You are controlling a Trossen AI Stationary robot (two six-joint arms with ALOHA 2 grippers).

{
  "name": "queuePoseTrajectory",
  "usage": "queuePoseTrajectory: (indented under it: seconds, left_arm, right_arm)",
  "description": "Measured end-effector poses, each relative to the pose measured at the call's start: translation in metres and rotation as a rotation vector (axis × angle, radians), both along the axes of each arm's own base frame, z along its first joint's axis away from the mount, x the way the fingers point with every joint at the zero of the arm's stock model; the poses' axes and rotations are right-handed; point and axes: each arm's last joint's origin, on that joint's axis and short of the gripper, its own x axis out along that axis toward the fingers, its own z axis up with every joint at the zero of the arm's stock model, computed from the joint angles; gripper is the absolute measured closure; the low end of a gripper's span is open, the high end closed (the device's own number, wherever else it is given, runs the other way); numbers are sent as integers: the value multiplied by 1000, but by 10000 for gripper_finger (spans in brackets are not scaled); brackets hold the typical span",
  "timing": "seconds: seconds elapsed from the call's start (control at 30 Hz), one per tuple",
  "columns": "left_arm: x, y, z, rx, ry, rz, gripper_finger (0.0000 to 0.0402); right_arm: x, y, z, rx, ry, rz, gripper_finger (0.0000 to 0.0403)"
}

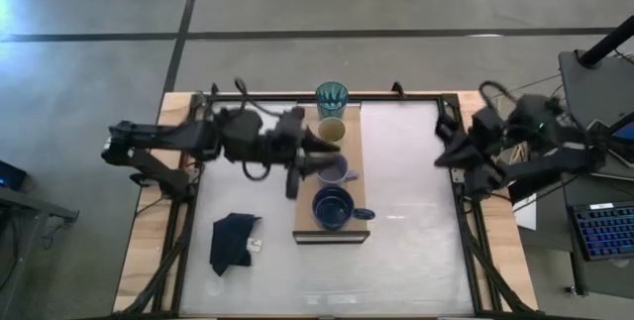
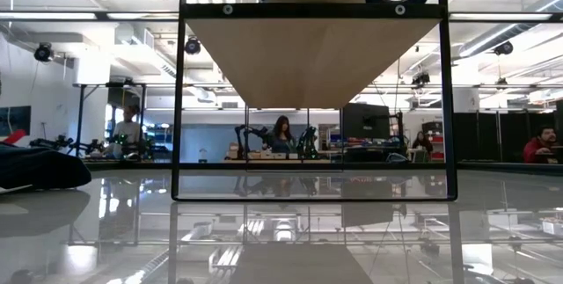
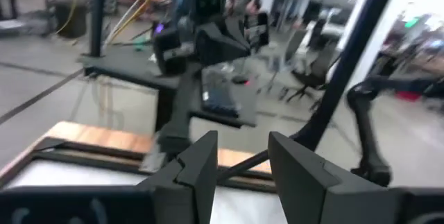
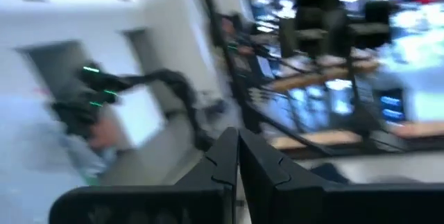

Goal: Stack small to large cups/mugs on shelf
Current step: Return to Home Position

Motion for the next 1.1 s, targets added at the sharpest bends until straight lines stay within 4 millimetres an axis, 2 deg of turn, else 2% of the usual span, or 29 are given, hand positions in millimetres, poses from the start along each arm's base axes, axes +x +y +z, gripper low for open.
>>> queuePoseTrajectory:
  seconds: [0.1,0.23,0.4,0.47,0.57,0.7,0.9,1.1]
  left_arm:
    - [-1,-7,-25,-35,-120,-39,287]
    - [-19,-6,-53,-40,-275,-139,287]
    - [-50,6,-95,-53,-312,-122,287]
    - [-62,9,-107,-61,-379,-119,287]
    - [-82,12,-126,-55,-457,-122,287]
    - [-104,18,-156,-68,-457,-100,287]
    - [-134,38,-187,-143,-444,-9,287]
    - [-154,62,-202,-174,-437,49,287]
  right_arm:
    - [10,10,-31,42,-1,56,394]
    - [17,16,-64,53,43,82,394]
    - [-10,8,-63,1,-94,54,394]
    - [-23,6,-64,-10,-140,51,394]
    - [-42,2,-68,-41,-208,45,394]
    - [-62,-1,-78,-75,-274,28,394]
    - [-78,-7,-94,-91,-313,-82,394]
    - [-75,-9,-109,-77,-292,-178,394]
